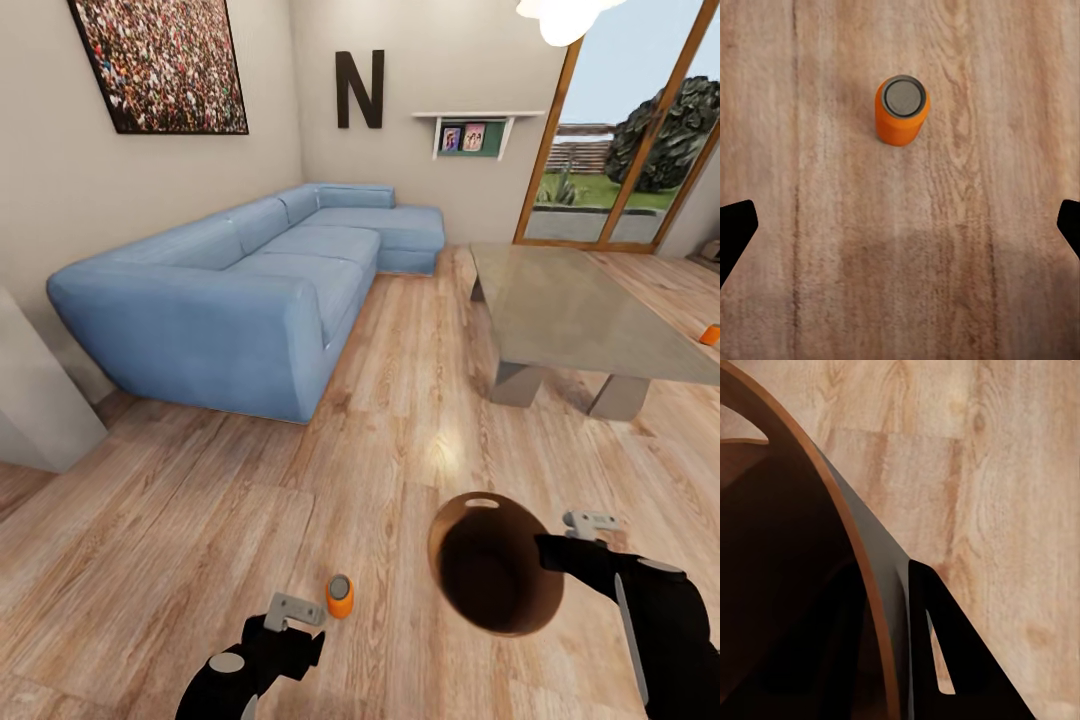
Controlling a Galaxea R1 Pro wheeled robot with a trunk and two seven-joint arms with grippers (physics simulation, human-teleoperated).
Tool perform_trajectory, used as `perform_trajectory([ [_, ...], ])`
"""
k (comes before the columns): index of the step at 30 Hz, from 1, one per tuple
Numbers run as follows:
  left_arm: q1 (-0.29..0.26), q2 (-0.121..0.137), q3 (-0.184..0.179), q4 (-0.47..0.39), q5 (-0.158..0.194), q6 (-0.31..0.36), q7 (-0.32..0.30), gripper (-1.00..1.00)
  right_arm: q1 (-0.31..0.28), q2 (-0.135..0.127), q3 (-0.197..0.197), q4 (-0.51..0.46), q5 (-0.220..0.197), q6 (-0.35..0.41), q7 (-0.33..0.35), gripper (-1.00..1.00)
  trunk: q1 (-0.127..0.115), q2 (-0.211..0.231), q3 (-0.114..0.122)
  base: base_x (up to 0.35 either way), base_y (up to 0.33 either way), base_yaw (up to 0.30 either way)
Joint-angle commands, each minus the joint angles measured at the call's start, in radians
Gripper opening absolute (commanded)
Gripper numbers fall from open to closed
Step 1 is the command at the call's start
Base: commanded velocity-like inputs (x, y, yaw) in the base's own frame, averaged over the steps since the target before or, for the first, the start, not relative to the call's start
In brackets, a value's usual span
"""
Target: Put the three can of soda from the living room inside the tash can in the kitchen.
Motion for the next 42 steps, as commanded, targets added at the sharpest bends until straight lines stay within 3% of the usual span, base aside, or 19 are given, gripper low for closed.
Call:
perform_trajectory([
  [1,0.0,-0.001,0.0,-0.003,0.0,0.0,0.0,1.0,-0.001,0.001,0.007,0.0,-0.015,0.003,0.002,-1.0,0.0,0.0,0.0,0.0,0.0,0.0],
  [12,0.0,-0.045,-0.003,-0.021,-0.006,-0.004,0.004,1.0,-0.002,0.008,0.02,0.0,-0.02,-0.009,0.02,-1.0,0.0,0.0,0.0,0.0,0.0,0.0],
  [26,-0.001,-0.042,-0.002,-0.02,-0.006,-0.003,0.002,1.0,-0.003,0.02,0.02,0.0,-0.027,-0.01,0.02,-1.0,0.0,0.0,0.0,0.003,0.0,0.0],
  [42,0.0,-0.037,0.001,-0.021,-0.006,-0.001,-0.003,1.0,-0.003,0.02,0.02,0.0,-0.027,-0.01,0.02,-1.0,0.0,0.0,0.0,0.134,0.0,0.0],
])
